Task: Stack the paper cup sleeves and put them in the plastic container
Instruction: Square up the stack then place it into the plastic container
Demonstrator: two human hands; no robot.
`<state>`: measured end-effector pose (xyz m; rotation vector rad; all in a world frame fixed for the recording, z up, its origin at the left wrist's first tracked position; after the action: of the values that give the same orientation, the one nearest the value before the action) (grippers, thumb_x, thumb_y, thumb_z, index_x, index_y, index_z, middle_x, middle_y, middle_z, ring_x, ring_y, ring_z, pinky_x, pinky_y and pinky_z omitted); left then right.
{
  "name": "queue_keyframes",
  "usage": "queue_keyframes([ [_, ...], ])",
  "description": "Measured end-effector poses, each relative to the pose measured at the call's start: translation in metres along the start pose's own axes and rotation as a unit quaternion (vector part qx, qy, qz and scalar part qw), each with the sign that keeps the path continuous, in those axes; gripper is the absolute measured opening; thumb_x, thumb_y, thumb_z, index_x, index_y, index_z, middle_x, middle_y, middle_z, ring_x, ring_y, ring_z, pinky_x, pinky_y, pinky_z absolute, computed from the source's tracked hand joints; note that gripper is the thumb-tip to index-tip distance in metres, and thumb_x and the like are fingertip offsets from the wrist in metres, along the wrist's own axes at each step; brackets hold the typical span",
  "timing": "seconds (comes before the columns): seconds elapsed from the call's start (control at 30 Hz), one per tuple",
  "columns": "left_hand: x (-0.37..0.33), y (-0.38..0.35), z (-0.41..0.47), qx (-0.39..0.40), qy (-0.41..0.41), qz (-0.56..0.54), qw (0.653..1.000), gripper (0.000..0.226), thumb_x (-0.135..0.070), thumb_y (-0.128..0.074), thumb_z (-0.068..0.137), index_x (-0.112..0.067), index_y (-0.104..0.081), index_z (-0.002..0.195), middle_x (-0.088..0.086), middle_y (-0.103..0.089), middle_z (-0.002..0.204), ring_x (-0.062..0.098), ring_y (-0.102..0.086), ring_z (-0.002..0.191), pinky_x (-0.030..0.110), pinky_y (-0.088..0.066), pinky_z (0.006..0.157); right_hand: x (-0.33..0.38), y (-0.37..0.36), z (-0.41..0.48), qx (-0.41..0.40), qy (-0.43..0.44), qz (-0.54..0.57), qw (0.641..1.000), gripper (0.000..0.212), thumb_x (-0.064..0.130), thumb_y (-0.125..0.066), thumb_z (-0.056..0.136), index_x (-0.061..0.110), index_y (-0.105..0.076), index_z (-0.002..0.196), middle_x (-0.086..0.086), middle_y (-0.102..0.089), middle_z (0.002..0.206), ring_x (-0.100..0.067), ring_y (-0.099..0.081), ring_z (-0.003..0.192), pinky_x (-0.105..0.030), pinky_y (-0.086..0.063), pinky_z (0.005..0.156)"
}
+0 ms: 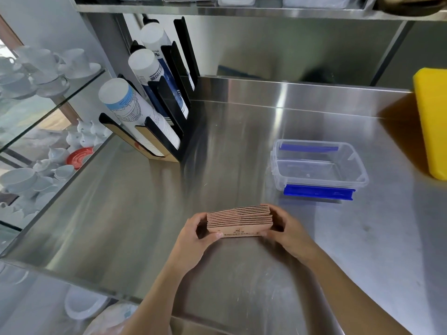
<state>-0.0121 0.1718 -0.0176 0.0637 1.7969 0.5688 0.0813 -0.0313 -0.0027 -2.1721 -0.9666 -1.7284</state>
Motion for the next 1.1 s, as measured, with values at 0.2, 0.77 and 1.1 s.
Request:
queue_keyframes([
  [0.2,-0.003,0.003,0.000,-0.006,0.009,-0.013,1.000,0.042,-0.018,-0.078,0.068,-0.042,-0.058,0.097,-0.002,-0.068,0.110,0.013,-0.063,0.103,0.035,-0.047,0.099,0.003,0.004,-0.002,-0.044,-0.004,0.018,0.999,0.042,-0.001,-0.065,0.080,0.025,-0.055,0.112,0.023,-0.061,0.095,0.009,-0.058,0.087,-0.002,-0.047,0.070],
  [0.77,-0.032,-0.007,0.012,-0.044,0.007,-0.192,0.980,0.038,-0.003,-0.079,0.060,-0.020,-0.059,0.087,-0.006,-0.077,0.078,0.019,-0.067,0.076,0.035,-0.051,0.072,0.024,0.030,-0.025,-0.175,-0.016,0.211,0.962,0.028,-0.010,-0.063,0.078,0.012,-0.049,0.090,-0.012,-0.070,0.098,-0.011,-0.069,0.078,-0.023,-0.059,0.065],
  [1.1,-0.133,-0.067,0.049,-0.065,0.006,-0.234,0.970,0.048,-0.008,-0.070,0.075,-0.018,-0.028,0.054,0.007,-0.034,0.057,0.015,-0.026,0.044,0.027,-0.020,0.045,0.065,0.121,-0.038,-0.294,-0.020,0.232,0.927,0.023,0.002,-0.065,0.082,0.016,-0.045,0.082,-0.017,-0.070,0.089,-0.006,-0.050,0.043,-0.015,-0.030,0.032],
])
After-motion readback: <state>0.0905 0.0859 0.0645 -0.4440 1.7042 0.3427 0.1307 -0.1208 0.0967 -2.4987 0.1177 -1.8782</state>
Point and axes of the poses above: each hand's wrist, its own z-axis towards the middle knuckle, its own y-axis out of the back of the hand, x = y × z, the point moved 5 cm from there along z, towards the middle knuckle
